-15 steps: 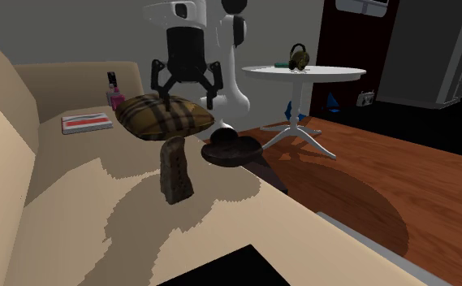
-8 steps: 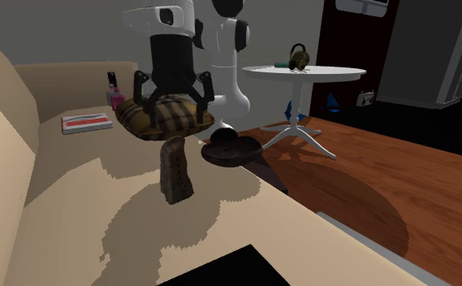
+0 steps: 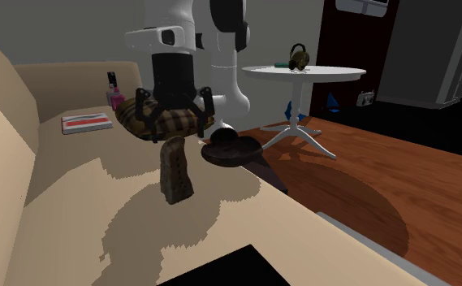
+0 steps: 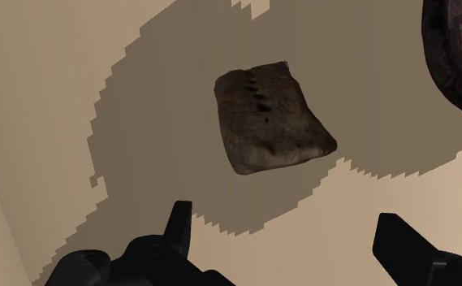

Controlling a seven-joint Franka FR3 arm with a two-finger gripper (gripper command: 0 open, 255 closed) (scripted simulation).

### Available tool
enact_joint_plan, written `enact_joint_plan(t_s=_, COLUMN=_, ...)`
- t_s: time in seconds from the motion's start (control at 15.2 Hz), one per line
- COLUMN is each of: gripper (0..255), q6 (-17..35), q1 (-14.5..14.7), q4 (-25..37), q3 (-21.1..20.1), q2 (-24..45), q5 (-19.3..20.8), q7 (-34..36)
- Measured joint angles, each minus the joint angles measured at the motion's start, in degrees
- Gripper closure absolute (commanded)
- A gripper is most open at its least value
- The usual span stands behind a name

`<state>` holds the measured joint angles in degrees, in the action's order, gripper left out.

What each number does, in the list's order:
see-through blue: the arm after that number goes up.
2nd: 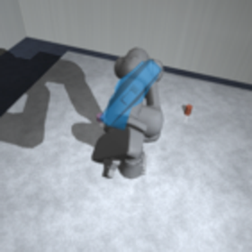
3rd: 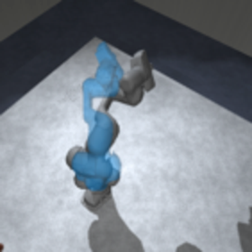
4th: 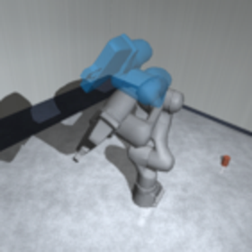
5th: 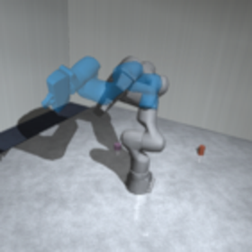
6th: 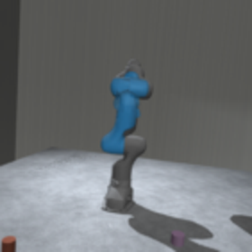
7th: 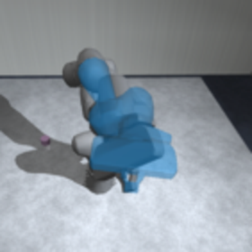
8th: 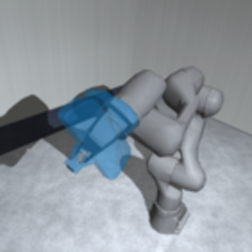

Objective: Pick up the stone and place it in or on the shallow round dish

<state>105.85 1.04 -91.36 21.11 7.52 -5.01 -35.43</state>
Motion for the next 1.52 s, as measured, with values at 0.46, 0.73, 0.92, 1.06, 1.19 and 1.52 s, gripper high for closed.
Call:
enact_joint_plan(t_s=0.46, gripper=255, q6=0.07, q1=0.01, q4=-0.09, q3=0.00, q2=-0.04, q5=0.01, q7=0.01)
enact_joint_plan(t_s=0.73, gripper=255, q6=0.07, q1=0.01, q4=-0.09, q3=0.00, q2=-0.04, q5=0.01, q7=0.01)
enact_joint_plan(t_s=0.92, gripper=0, q6=0.07, q1=0.01, q4=-0.09, q3=0.00, q2=-0.04, q5=0.01, q7=0.01)
enact_joint_plan(t_s=1.06, gripper=0, q6=-1.58, q1=0.06, q4=1.03, q3=0.06, q2=0.53, q5=1.12, q7=-0.22)
enact_joint_plan(t_s=1.19, gripper=0, q6=-6.06, q1=0.32, q4=2.81, q3=0.24, q2=1.13, q5=4.38, q7=-0.90)
enact_joint_plan(t_s=1.52, gripper=0, q6=-4.64, q1=0.49, q4=0.02, q3=0.31, q2=1.15, q5=5.84, q7=-1.07)
